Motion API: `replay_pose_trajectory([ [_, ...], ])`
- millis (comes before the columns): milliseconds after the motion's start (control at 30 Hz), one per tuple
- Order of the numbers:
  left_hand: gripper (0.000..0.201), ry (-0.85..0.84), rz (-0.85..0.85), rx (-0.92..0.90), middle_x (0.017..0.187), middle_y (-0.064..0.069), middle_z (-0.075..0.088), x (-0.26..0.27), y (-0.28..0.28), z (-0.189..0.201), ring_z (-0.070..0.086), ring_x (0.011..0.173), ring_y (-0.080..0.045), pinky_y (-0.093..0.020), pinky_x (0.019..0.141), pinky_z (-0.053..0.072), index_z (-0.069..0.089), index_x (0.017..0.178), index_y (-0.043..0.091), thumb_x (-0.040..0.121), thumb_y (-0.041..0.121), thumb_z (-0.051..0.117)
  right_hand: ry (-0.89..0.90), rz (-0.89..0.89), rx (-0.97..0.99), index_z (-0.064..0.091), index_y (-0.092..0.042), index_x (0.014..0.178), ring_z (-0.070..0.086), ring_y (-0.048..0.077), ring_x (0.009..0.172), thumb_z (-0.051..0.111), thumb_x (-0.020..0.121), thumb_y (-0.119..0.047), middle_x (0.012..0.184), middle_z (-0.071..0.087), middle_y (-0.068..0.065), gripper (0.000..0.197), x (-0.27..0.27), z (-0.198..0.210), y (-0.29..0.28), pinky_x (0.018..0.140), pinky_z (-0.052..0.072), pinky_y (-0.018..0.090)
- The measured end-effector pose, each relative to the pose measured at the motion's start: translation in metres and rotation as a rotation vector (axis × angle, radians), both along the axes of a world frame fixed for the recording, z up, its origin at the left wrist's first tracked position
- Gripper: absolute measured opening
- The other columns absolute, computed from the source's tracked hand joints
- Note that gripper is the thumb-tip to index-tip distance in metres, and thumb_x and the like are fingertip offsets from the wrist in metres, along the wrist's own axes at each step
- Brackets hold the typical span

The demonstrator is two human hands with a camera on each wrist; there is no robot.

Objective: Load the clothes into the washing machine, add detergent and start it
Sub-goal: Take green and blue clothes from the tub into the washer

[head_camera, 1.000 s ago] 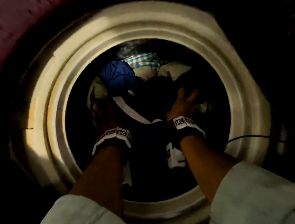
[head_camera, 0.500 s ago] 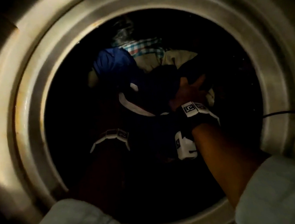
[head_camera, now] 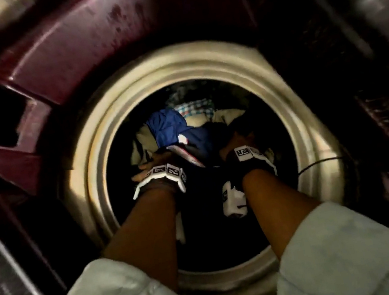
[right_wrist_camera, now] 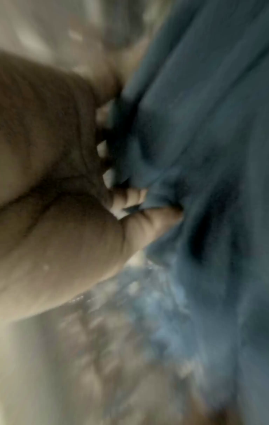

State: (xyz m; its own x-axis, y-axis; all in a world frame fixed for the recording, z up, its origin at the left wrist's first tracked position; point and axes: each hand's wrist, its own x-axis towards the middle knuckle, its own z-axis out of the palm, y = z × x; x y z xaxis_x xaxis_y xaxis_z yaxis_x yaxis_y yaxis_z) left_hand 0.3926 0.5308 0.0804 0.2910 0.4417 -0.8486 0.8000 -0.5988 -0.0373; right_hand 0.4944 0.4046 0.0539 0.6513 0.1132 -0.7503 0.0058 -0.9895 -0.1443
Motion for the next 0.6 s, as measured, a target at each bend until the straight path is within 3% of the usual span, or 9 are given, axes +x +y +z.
replay_pose_trajectory([
  [67, 0.039, -0.175, -0.090, 0.060, 0.135, -0.012, 0.056, 0.005, -0.012, 0.033, 0.054, 0.123, -0.033, -0.048, 0.100, 0.045, 0.052, 0.132, 0.014, 0.095, 0.026, 0.052, 0.045, -0.055, 0.092, 0.042, -0.015, 0.140, 0.039, 0.037, 0.133, 0.046, 0.091, -0.041, 0.147, 0.040, 0.014, 0.055, -0.005, 0.027, 0.004, 0.108, 0.036, 0.047],
  [133, 0.037, -0.329, -0.113, 0.123, 0.123, -0.010, 0.064, 0.007, -0.017, 0.069, 0.063, 0.109, -0.032, -0.043, 0.091, 0.051, 0.054, 0.125, 0.020, 0.090, 0.035, 0.054, 0.022, -0.136, 0.196, 0.057, -0.015, 0.127, 0.050, 0.036, 0.124, 0.049, 0.091, -0.042, 0.137, 0.052, 0.014, 0.046, -0.012, 0.068, 0.008, 0.103, 0.042, 0.044],
  [233, 0.034, -0.287, -0.051, 0.072, 0.119, -0.012, 0.064, 0.019, -0.017, 0.106, 0.063, 0.107, -0.031, -0.035, 0.084, 0.049, 0.059, 0.122, 0.014, 0.091, 0.030, 0.057, -0.025, -0.152, 0.333, 0.063, -0.014, 0.117, 0.059, 0.035, 0.115, 0.054, 0.082, -0.049, 0.128, 0.061, 0.013, 0.050, -0.016, 0.114, 0.020, 0.096, 0.048, 0.039],
  [367, 0.030, -0.389, -0.134, 0.106, 0.110, -0.014, 0.067, 0.016, -0.022, 0.162, 0.066, 0.099, -0.033, -0.036, 0.073, 0.049, 0.065, 0.112, 0.018, 0.088, 0.032, 0.055, -0.077, -0.122, 0.413, 0.067, -0.008, 0.109, 0.063, 0.036, 0.107, 0.058, 0.088, -0.033, 0.116, 0.066, 0.017, 0.034, -0.029, 0.182, 0.021, 0.076, 0.046, 0.031],
  [500, 0.028, -0.522, -0.220, 0.091, 0.119, -0.015, 0.065, 0.003, -0.043, 0.217, 0.063, 0.108, -0.032, -0.037, 0.081, 0.049, 0.063, 0.111, 0.008, 0.095, 0.022, 0.045, -0.254, -0.125, 0.414, 0.068, -0.001, 0.099, 0.064, 0.036, 0.102, 0.055, 0.088, -0.023, 0.107, 0.068, 0.021, 0.028, -0.056, 0.245, 0.006, 0.078, 0.050, 0.036],
  [600, 0.031, -0.626, -0.298, 0.077, 0.119, -0.014, 0.065, -0.016, -0.057, 0.253, 0.062, 0.109, -0.032, -0.039, 0.088, 0.049, 0.064, 0.112, 0.009, 0.094, 0.027, 0.047, -0.348, -0.150, 0.360, 0.067, -0.003, 0.103, 0.062, 0.037, 0.103, 0.052, 0.088, -0.023, 0.111, 0.066, 0.021, 0.030, -0.081, 0.284, -0.010, 0.080, 0.049, 0.035],
])
